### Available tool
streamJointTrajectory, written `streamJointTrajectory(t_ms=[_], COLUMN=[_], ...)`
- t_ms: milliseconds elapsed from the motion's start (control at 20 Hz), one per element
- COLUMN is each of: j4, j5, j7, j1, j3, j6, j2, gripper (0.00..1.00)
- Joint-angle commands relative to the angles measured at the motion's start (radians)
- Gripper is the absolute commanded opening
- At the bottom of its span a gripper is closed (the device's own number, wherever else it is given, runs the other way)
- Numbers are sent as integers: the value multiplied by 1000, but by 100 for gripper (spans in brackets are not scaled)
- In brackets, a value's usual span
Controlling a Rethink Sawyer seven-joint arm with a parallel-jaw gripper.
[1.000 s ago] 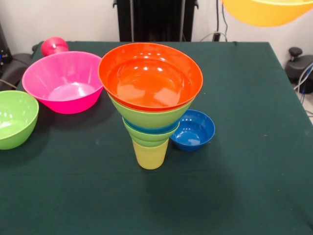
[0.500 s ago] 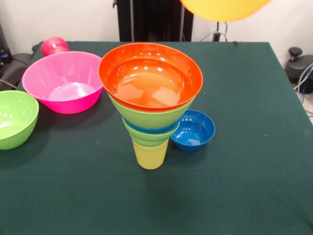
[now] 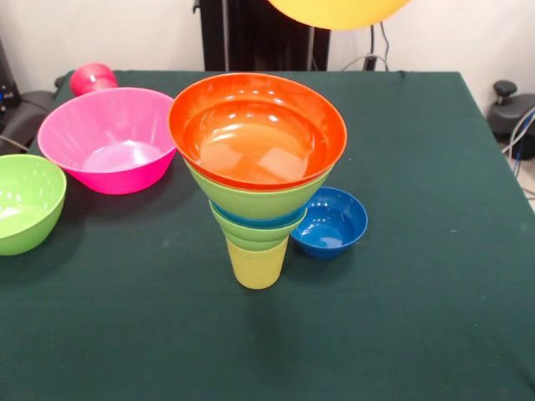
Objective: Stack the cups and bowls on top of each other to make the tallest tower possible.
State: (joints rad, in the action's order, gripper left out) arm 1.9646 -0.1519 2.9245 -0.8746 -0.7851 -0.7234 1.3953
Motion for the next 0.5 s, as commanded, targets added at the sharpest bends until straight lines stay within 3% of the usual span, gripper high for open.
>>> streamJointTrajectory(t_ms=[50,500], j4=[-26,-52], j5=[-84,-124], j7=[-268,-326], j1=[6,-21], j3=[-15,-8], j6=[-85,-72], j2=[-94,-158], gripper=[0,0])
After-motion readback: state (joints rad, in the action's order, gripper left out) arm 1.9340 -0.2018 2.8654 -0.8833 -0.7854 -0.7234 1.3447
